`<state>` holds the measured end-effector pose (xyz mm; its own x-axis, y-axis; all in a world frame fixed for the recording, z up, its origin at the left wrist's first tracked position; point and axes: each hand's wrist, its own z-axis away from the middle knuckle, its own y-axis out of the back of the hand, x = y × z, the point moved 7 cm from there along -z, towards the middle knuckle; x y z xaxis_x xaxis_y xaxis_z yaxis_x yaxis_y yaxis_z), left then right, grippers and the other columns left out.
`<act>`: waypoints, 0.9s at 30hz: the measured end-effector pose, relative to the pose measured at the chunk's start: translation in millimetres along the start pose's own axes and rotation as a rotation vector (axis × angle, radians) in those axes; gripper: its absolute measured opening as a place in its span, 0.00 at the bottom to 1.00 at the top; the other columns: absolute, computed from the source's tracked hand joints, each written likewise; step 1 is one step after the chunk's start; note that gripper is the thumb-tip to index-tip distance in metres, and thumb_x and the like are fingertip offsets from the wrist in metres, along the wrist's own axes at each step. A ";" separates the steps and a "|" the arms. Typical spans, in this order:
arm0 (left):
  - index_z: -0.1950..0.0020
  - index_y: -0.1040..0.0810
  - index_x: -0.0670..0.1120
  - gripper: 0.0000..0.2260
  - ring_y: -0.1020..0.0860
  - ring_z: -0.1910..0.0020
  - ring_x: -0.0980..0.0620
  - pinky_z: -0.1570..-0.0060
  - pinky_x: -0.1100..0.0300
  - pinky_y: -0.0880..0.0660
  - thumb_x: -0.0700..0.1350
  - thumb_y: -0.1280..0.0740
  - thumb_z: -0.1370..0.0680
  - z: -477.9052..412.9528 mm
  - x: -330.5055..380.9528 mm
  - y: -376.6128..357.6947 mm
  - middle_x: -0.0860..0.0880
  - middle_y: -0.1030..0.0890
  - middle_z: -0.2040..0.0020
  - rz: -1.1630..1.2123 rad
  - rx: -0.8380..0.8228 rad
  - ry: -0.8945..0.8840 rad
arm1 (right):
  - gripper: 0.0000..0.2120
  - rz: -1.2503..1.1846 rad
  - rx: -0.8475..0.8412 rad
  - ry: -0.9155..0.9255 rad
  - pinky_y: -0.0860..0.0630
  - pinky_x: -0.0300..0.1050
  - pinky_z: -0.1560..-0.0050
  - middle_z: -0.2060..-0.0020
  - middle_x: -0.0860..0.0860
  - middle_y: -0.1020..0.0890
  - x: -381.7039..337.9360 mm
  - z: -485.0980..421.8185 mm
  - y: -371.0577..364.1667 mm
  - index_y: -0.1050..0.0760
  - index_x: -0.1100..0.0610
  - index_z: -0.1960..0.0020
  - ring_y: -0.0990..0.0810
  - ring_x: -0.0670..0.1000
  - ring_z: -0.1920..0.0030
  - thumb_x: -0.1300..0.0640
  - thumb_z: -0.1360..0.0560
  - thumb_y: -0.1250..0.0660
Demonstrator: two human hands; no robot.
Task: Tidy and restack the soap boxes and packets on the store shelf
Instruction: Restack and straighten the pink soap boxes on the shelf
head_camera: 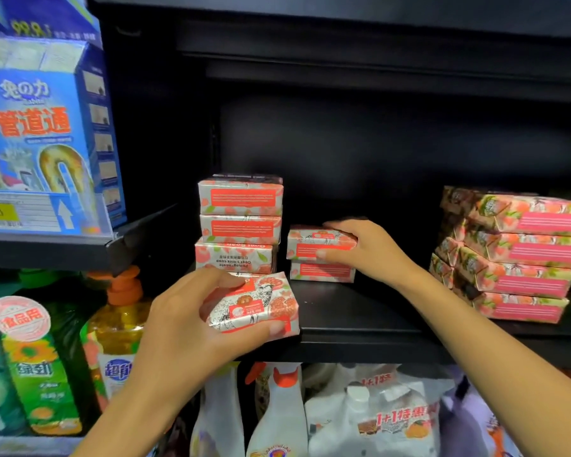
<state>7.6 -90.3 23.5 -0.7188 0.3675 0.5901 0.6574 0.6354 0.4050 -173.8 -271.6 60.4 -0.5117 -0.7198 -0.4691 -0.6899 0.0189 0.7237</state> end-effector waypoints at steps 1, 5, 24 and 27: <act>0.55 0.26 0.62 0.28 0.27 0.49 0.74 0.59 0.79 0.29 0.72 0.26 0.49 0.8 0.3 0.5 0.73 0.27 0.48 -0.002 0.006 -0.001 | 0.23 -0.005 0.000 -0.002 0.31 0.21 0.58 0.56 0.40 0.22 1.3 -0.9 -0.2 0.23 0.54 0.41 0.23 0.34 0.58 0.47 0.33 0.26; 0.55 0.26 0.60 0.25 0.27 0.49 0.72 0.58 0.79 0.30 0.69 0.30 0.46 3.1 2.6 1.4 0.69 0.25 0.48 0.004 0.019 -0.011 | 0.22 -0.016 0.010 0.004 0.30 0.21 0.59 0.59 0.37 0.24 3.2 -0.5 -1.2 0.23 0.54 0.41 0.23 0.31 0.59 0.49 0.32 0.26; 0.51 0.25 0.57 0.24 0.25 0.52 0.69 0.59 0.76 0.29 0.66 0.26 0.41 -29.9 51.9 -41.5 0.64 0.22 0.56 0.101 -0.003 -0.092 | 0.12 -0.025 0.206 0.053 0.32 0.28 0.45 0.46 0.42 0.21 -13.7 93.0 18.2 0.20 0.49 0.46 0.26 0.37 0.45 0.50 0.29 0.31; 0.50 0.24 0.54 0.23 0.23 0.55 0.64 0.59 0.68 0.25 0.62 0.23 0.38 -45.7 64.7 -61.4 0.60 0.21 0.57 0.101 -0.013 -0.109 | 0.16 0.033 0.162 0.056 0.33 0.28 0.43 0.44 0.40 0.24 -14.9 113.6 14.8 0.20 0.51 0.45 0.27 0.37 0.44 0.46 0.30 0.30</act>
<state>-69.0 -136.6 68.7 -0.6685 0.5015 0.5491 0.7302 0.5826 0.3569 -234.5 -181.7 20.5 -0.5097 -0.7541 -0.4142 -0.7489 0.1518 0.6451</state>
